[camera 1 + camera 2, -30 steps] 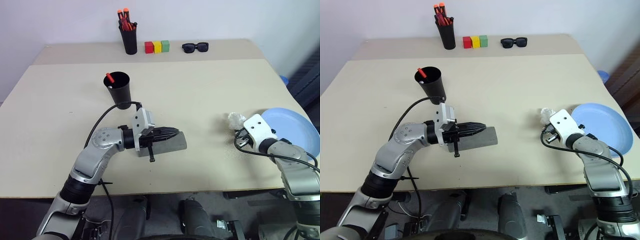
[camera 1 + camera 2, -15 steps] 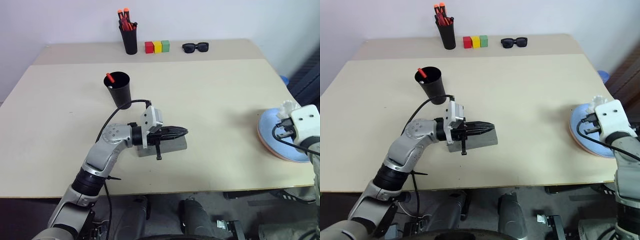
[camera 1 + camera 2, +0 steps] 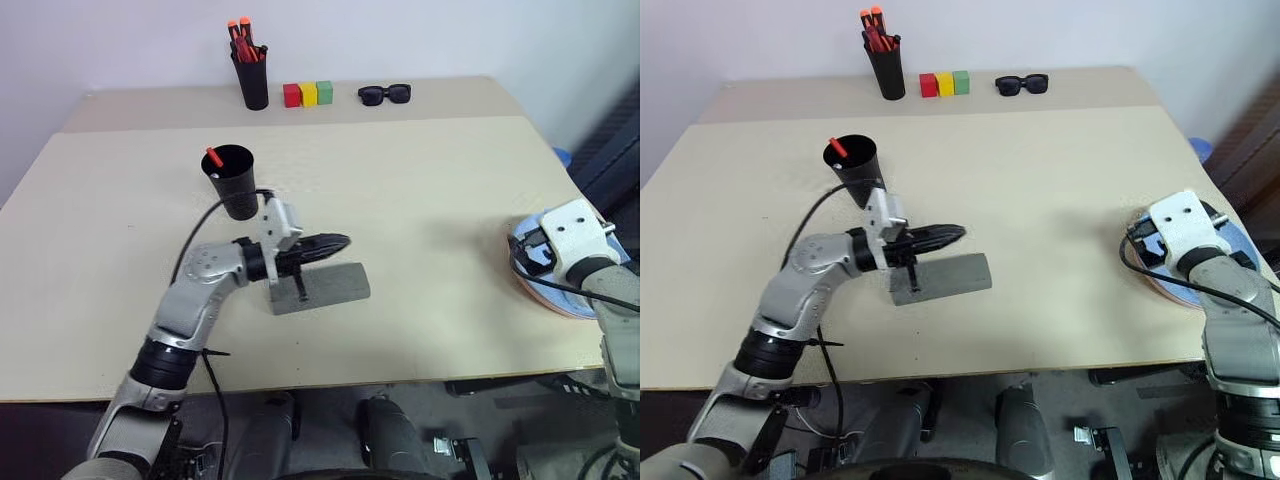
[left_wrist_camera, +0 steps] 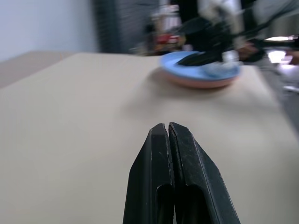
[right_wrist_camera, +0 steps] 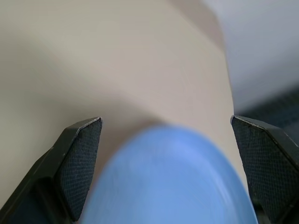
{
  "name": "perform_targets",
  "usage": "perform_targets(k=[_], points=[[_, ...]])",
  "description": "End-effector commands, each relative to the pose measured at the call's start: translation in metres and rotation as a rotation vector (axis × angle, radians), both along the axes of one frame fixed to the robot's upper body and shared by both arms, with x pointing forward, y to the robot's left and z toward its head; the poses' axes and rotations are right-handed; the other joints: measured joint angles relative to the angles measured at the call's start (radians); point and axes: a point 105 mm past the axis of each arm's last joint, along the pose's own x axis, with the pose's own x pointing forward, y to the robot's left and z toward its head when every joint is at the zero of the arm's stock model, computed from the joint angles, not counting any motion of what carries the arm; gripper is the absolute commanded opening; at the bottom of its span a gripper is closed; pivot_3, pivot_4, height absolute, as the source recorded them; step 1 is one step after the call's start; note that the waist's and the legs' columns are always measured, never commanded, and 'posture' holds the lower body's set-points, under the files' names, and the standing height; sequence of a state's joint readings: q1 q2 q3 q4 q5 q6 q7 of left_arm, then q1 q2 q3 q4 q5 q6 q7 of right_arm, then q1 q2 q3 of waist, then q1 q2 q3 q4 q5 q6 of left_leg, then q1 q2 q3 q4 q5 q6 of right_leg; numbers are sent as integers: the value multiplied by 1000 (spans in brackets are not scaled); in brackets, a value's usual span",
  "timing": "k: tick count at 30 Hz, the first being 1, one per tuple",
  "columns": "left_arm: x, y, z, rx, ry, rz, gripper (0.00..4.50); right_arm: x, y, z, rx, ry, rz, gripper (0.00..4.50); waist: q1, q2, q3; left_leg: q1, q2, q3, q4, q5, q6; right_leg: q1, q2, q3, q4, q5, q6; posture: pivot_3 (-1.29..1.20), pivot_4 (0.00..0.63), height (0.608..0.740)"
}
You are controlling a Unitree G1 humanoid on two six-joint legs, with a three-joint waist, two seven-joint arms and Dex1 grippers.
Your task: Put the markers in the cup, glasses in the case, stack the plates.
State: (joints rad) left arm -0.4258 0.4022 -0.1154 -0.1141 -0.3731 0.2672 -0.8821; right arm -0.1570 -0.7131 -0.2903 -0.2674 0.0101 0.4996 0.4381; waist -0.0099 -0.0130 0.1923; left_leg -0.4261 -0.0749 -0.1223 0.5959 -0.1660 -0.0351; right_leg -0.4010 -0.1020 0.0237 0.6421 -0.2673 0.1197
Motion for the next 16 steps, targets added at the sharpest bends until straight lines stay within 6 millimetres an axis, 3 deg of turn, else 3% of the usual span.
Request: perform_targets(k=[1,2,5,10,16], points=[[4,29,14,-39,-62,151,0,5,41,11,96,-46,212,4473,-1,0,0,0,0,0,0,0,0,0,0,0,0,0,0,0,150,740],[4,47,13,-38,-64,226,0,6,60,7,132,-23,302,4473,-6,0,0,0,0,0,0,0,0,0,0,0,0,0,0,0,150,740],[-3,73,8,-15,-65,342,0,11,85,-5,178,35,434,4473,-9,0,0,1,1,-2,-2,0,1,-1,0,1,0,1,2,0,150,740],[-19,97,-4,43,-52,446,0,26,99,-13,200,70,508,4473,2,0,0,0,0,-3,-1,0,0,0,0,1,-1,0,-1,0,150,740],[-32,103,-6,29,-48,529,0,44,104,-17,214,102,547,4473,1,0,0,0,0,-4,-1,-1,0,1,-1,0,-3,0,-1,0,150,740]])
